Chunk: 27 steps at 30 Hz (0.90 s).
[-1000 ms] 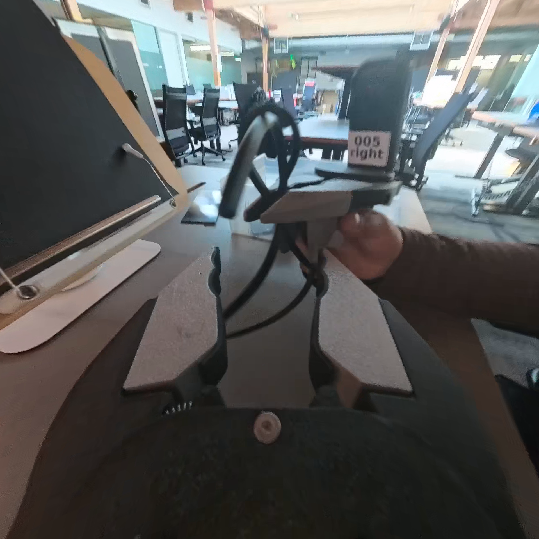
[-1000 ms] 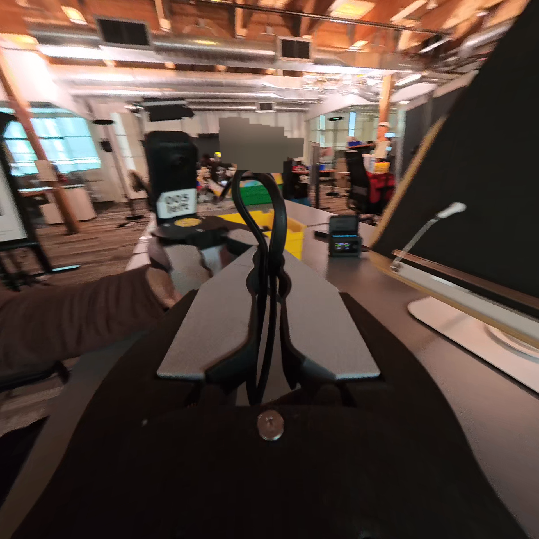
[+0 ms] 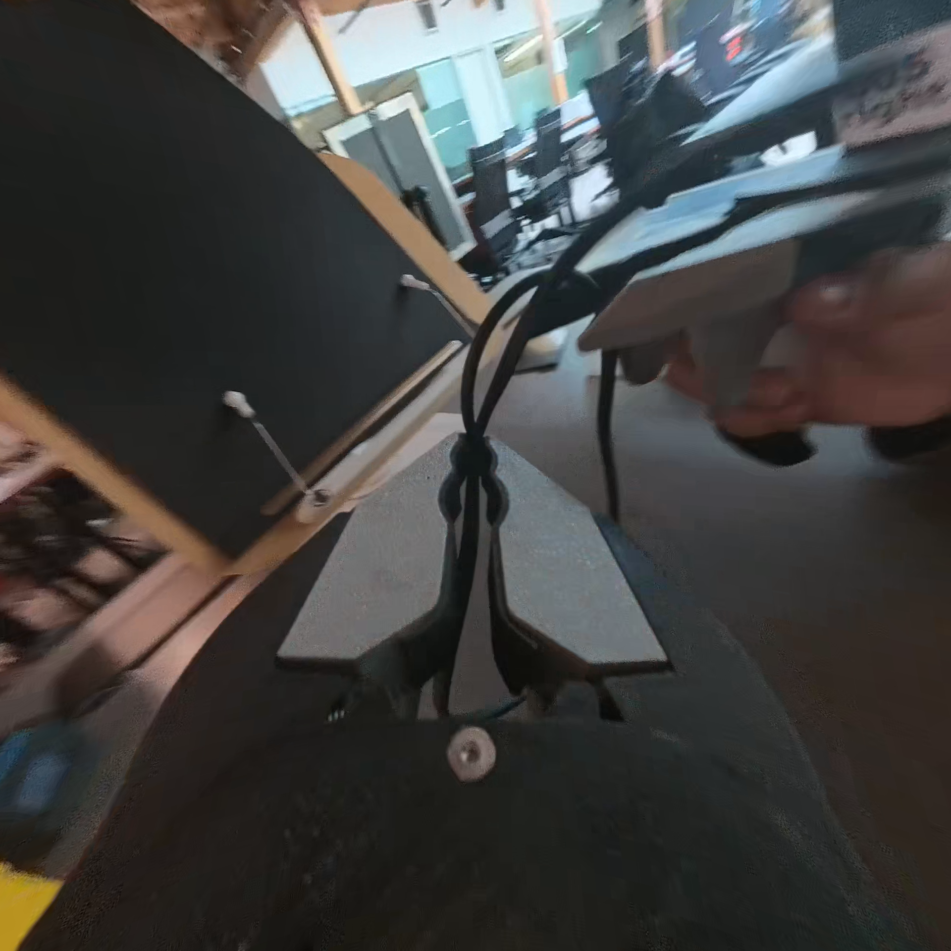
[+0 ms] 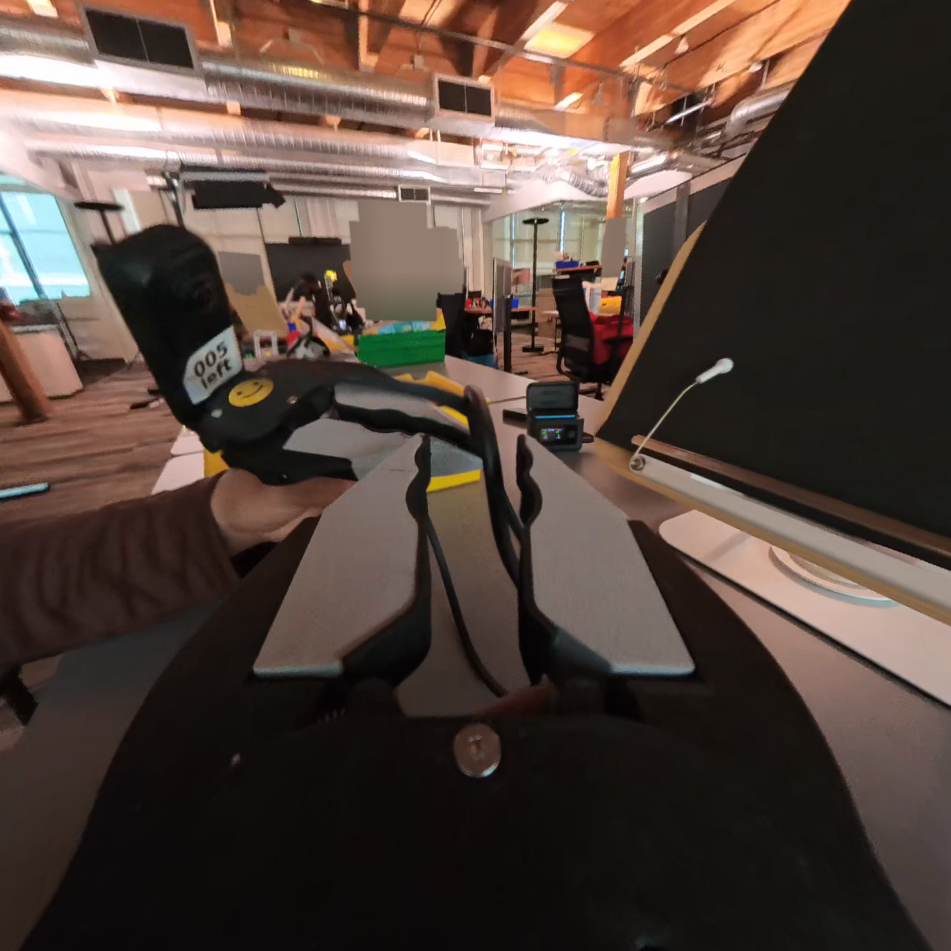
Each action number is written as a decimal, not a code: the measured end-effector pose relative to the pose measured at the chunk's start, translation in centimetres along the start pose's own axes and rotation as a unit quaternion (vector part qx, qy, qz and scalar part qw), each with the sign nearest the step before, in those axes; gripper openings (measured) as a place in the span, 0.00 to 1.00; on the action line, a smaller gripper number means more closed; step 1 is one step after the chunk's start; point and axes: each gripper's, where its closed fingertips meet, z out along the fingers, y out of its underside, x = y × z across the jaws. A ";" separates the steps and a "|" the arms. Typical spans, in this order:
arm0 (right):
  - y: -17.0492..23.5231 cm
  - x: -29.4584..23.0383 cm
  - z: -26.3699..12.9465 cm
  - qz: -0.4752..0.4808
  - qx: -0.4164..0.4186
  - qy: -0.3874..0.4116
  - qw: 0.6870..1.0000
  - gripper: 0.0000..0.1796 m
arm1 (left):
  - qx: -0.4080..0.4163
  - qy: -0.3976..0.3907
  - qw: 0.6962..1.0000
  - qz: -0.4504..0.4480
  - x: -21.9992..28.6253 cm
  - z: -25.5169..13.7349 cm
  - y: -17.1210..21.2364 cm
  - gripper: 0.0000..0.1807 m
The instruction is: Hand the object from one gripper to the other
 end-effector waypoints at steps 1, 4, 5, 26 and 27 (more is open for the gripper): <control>-0.3 0.1 -0.3 0.015 0.005 -0.004 1.000 0.16 | 0.000 -0.019 0.999 0.027 -0.5 -0.2 0.0 0.01; -0.2 0.1 -0.6 0.097 -0.011 -0.042 0.994 0.24 | -0.005 -0.065 0.990 0.124 -1.4 -0.7 -0.2 0.01; -0.3 0.0 -0.7 0.127 -0.013 -0.059 0.990 0.25 | -0.004 -0.073 0.985 0.156 -1.4 -0.9 -0.2 0.01; 4.9 -3.5 -0.8 0.330 -0.180 -0.193 0.906 0.35 | 0.011 -0.028 0.924 0.381 2.6 -0.4 0.7 0.01; 5.7 -3.7 -0.7 0.325 -0.198 -0.192 0.904 0.32 | 0.007 -0.023 0.922 0.388 3.0 -0.2 0.9 0.01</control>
